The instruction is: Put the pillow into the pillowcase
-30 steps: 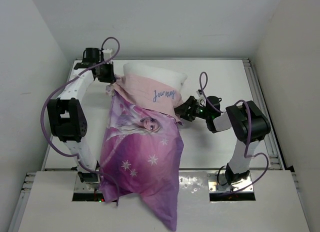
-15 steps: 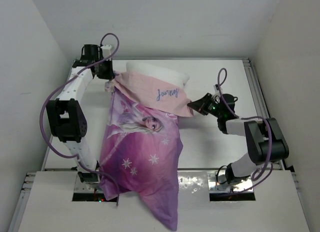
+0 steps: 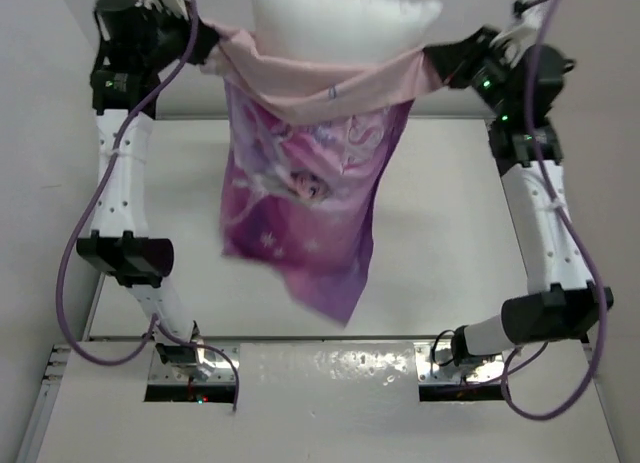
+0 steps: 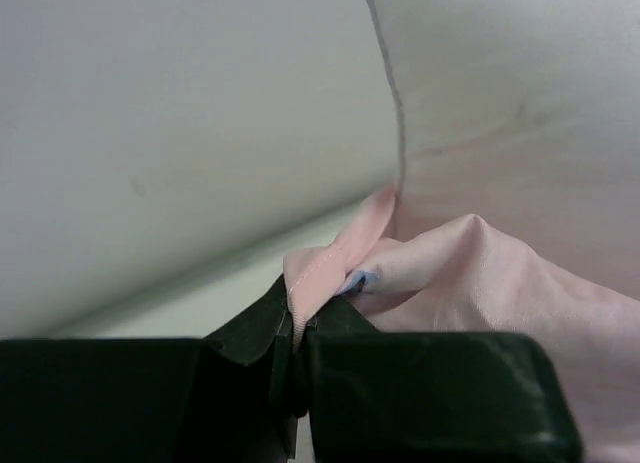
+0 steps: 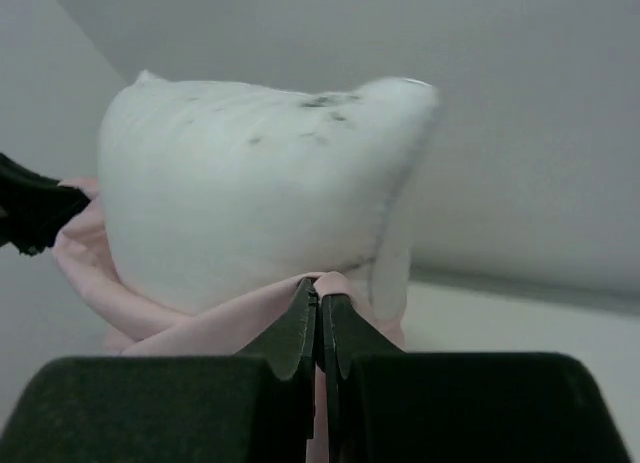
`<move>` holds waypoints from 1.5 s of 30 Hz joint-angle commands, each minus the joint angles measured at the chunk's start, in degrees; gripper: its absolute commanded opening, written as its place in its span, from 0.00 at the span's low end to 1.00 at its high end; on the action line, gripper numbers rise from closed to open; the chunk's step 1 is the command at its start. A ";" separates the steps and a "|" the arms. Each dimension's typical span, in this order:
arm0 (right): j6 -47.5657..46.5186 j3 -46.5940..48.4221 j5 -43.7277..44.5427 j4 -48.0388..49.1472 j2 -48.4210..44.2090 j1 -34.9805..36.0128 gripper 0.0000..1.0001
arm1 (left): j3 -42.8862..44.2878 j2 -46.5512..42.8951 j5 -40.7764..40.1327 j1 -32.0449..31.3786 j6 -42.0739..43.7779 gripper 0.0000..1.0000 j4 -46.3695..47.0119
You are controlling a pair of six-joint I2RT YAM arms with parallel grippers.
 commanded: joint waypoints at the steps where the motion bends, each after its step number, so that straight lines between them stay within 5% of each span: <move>1: -6.76 15.41 6.53 -3.49 -6.79 -0.94 0.00 | 5.03 -9.72 5.13 0.82 -4.53 0.00 15.60; 9: -7.91 -2.57 10.23 -5.59 -18.77 0.47 0.00 | -14.22 -17.56 6.55 -1.81 -2.32 0.00 11.39; 12: -11.23 5.99 11.46 -10.86 -17.54 0.64 0.00 | 1.70 -12.30 7.78 -2.33 -4.78 0.00 9.64; 14: -13.00 9.71 12.25 -15.08 -17.45 0.64 0.00 | 1.78 -11.84 8.30 -3.04 -4.36 0.00 9.28; 16: -14.67 7.03 13.39 -17.55 -20.41 0.82 0.00 | -5.65 -15.69 7.78 -5.23 -2.87 0.00 8.41; 17: -14.50 2.83 14.36 -18.00 -22.61 0.99 0.00 | -17.97 -17.62 6.99 -6.02 -0.77 0.00 7.62; 20: -10.30 -24.63 15.76 -13.11 -32.20 2.13 0.00 | -37.88 -22.82 5.23 -8.84 0.83 0.00 7.08; 21: -8.80 -26.20 16.38 -12.56 -33.61 2.48 0.00 | -38.22 -22.13 5.58 -9.45 1.18 0.00 6.47; 22: -9.22 -25.35 17.60 -13.16 -33.62 2.40 0.00 | -35.61 -20.73 5.40 -9.72 2.05 0.00 3.60; 25: -16.24 1.55 18.76 -21.22 -22.24 2.22 0.00 | 2.00 -8.27 3.65 -9.90 2.16 0.00 -4.92; 26: -17.74 22.96 17.80 -29.61 -17.93 2.40 0.00 | 23.61 -1.19 4.43 -7.90 -1.68 0.00 -4.17; 28: -18.81 46.34 16.92 -40.09 -7.40 2.40 0.00 | 24.91 -5.11 9.85 -5.43 -9.57 0.00 6.30; 30: -17.84 43.69 16.74 -44.79 -8.47 2.84 0.00 | -6.62 -15.65 11.55 -5.85 -13.22 0.00 20.08; 32: -15.31 8.99 16.91 -36.43 -23.71 3.28 0.00 | -28.87 -24.48 12.69 -11.18 -10.70 0.00 20.71; 33: -12.42 -5.07 17.96 -28.63 -29.61 3.19 0.00 | -31.25 -24.49 12.18 -12.43 -9.55 0.00 16.70; 34: -9.96 -19.48 19.10 -18.02 -36.71 3.19 0.00 | -30.75 -21.19 10.87 -13.40 -8.76 0.00 14.05; 35: -8.54 -19.54 21.29 -17.22 -37.13 2.76 0.00 | -26.57 -18.11 9.63 -13.33 -8.23 0.00 10.89; 36: -10.00 -15.36 21.48 -19.04 -35.40 2.58 0.00 | -9.56 -13.90 8.23 -12.98 -7.87 0.00 4.95; 37: -11.76 -0.01 21.22 -25.76 -32.16 2.14 0.00 | 2.09 -4.81 7.35 -12.36 -9.09 0.00 2.97; 38: -15.26 9.28 20.79 -33.48 -24.12 2.05 0.00 | 22.48 -0.81 7.68 -11.57 -13.71 0.00 3.65; 39: -16.42 19.73 20.52 -33.56 -19.69 2.22 0.00 | 26.78 1.93 9.08 -10.70 -13.76 0.00 6.44; 40: -17.13 38.63 20.43 -39.83 -15.56 2.40 0.00 | 25.51 1.00 11.01 -9.30 -17.85 0.00 9.86; 41: -16.70 45.00 20.26 -42.06 -10.03 2.23 0.00 | 19.76 -2.23 12.85 -8.67 -19.98 0.00 14.16; 42: -15.92 48.45 19.56 -43.83 -9.46 2.22 0.00 | -1.96 -12.44 15.66 -8.41 -23.48 0.00 23.86; 44: -14.16 32.85 17.63 -41.32 -13.90 2.66 0.00 | -21.09 -21.03 16.12 -10.76 -21.69 0.00 29.13; 45: -12.93 19.97 16.92 -36.68 -24.11 2.92 0.00 | -26.30 -22.98 15.52 -12.34 -18.28 0.00 22.79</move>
